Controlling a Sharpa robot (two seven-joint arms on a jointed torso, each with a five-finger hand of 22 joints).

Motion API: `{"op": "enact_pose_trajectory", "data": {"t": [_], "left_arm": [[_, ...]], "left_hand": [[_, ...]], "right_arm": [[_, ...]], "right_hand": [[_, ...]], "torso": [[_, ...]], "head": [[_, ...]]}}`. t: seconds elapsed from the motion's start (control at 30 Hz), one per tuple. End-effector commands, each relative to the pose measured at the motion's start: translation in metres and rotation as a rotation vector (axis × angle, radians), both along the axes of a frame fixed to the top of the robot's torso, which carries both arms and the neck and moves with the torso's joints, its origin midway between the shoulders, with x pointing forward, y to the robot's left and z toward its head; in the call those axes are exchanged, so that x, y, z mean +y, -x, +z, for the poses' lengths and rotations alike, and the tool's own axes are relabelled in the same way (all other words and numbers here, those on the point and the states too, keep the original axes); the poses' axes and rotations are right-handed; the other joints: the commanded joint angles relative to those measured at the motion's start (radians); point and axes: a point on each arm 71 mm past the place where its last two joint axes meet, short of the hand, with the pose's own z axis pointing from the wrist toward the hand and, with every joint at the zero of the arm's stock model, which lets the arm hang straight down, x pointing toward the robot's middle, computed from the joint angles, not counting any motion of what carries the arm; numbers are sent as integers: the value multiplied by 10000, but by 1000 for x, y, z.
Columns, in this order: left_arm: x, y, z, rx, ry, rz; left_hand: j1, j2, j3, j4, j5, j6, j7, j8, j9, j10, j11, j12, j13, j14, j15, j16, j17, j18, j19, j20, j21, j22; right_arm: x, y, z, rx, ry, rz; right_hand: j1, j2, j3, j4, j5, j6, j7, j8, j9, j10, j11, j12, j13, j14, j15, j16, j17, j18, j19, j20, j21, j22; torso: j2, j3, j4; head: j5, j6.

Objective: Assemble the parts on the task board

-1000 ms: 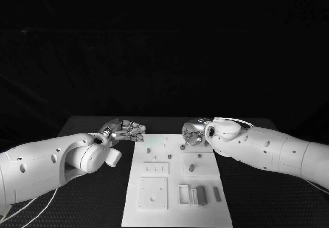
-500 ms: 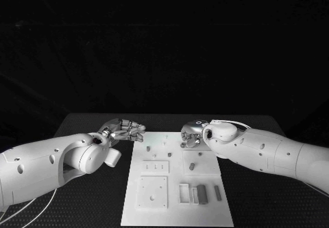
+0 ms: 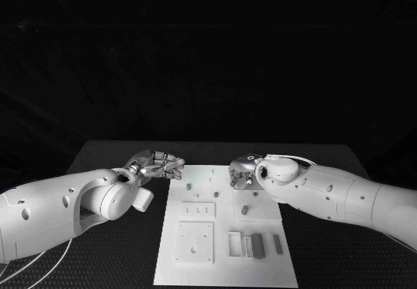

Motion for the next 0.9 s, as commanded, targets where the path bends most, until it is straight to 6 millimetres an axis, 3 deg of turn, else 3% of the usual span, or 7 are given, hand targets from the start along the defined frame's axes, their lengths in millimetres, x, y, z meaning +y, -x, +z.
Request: {"op": "enact_pose_trajectory", "data": {"t": [0.03, 0.7, 0.9], "left_arm": [[-2, 0, 2, -40, 139, -164], [-2, -1, 3, -27, 133, -189], [-2, 0, 3, -22, 138, -206]], "left_hand": [[-36, -41, 13, -10, 36, -2, 66, -52, -14, -2, 71, -45, -16, 92, 12, -37, 13, 90, 69, -28, -60, -13], [-44, -45, 14, -12, 36, 6, 66, -62, -24, 5, 71, -58, -17, 98, 10, -53, 32, 82, 76, -35, -70, -15], [-46, -46, 14, -12, 36, 7, 66, -65, -26, 6, 71, -61, -17, 98, 9, -58, 36, 81, 77, -37, -72, -16]], "right_arm": [[2, 1, -3, 55, 201, 86], [0, 1, -6, 295, 416, 52], [-1, 2, -8, 416, 782, 96]], "right_hand": [[24, -107, -18, -2, 36, -64, 27, -62, 10, -45, 0, -55, -2, -17, 56, 38, 17, 76, 2, 35, 65, 100], [104, 19, 16, -31, 36, 25, -1, -95, 53, 71, -40, -85, 100, 36, 18, 159, 115, 76, 62, -6, 151, 195], [452, 219, -14, -77, 38, 371, -171, -17, 165, 440, -177, -10, 295, 143, -107, 519, 342, 76, 160, -110, 409, 250]], "torso": [[65, -2, 10], [151, 32, 11], [167, 31, 16]], "head": [[-5, -2], [-18, 5], [-33, 9]]}}
